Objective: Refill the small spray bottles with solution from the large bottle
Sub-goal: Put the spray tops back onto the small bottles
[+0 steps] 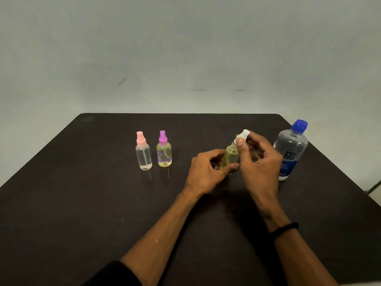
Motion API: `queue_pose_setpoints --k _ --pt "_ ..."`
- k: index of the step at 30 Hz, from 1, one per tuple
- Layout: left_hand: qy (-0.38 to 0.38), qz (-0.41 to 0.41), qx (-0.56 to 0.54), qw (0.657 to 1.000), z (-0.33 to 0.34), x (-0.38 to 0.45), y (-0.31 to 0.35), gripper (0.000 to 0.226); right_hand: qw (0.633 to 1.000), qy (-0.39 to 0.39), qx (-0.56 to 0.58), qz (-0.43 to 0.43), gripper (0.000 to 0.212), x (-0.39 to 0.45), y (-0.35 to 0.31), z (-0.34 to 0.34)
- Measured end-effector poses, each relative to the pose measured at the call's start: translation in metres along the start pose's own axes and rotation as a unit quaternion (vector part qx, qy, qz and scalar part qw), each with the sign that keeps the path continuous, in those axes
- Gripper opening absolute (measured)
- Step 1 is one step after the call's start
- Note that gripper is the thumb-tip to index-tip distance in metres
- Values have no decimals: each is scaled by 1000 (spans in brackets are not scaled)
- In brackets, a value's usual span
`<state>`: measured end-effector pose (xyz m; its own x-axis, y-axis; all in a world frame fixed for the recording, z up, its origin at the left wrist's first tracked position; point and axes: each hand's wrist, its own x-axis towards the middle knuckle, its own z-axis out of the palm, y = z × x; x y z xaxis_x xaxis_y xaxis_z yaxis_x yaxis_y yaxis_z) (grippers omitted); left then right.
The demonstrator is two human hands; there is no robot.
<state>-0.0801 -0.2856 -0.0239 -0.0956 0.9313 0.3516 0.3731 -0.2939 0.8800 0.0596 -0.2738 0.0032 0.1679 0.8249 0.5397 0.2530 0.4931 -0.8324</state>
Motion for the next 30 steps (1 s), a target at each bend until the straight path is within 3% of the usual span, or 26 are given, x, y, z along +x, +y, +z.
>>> queue_pose_setpoints --k 10,30 --pt "-43 14 -8 999 -1 -1 -1 39 997 -39 46 40 39 3 0 1" --pt "-36 9 -2 999 -2 -1 -2 39 996 -57 38 50 38 5 3 0"
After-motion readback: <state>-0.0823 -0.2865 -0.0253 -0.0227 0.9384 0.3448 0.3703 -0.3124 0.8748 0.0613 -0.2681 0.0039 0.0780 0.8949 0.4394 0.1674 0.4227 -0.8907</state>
